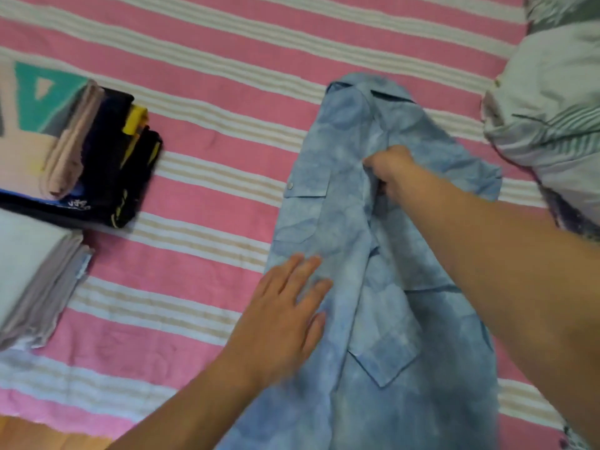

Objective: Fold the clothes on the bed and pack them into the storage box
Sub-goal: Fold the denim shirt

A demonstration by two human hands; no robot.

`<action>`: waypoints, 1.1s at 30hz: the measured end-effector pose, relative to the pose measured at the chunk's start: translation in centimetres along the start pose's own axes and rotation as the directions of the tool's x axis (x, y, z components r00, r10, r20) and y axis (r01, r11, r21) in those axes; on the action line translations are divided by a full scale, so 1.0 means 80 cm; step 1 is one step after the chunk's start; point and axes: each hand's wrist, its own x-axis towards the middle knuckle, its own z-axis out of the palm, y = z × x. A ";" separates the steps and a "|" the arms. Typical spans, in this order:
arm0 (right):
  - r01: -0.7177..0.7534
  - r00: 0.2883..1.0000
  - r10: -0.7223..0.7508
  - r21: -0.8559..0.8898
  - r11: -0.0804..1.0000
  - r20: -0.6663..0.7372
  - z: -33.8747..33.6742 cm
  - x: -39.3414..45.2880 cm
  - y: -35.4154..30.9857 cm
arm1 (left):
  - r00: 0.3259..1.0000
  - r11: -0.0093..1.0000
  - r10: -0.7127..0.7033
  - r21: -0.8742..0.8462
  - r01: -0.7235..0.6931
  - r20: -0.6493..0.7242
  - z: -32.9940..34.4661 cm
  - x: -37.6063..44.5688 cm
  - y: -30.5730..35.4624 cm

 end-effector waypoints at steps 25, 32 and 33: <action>0.584 0.801 -0.500 -0.614 0.531 0.329 0.112 0.119 -0.126 | 0.949 0.932 -0.306 0.231 0.281 0.078 0.074 0.077 -0.073; 0.610 0.545 -0.717 -0.792 -0.016 0.434 0.119 0.001 -0.018 | 0.943 0.931 -0.324 0.199 0.305 0.071 0.084 0.079 -0.073; 0.579 0.617 -0.642 -0.815 -0.022 0.455 0.114 0.006 0.000 | 0.945 0.932 -0.321 0.199 0.303 0.066 0.085 0.079 -0.073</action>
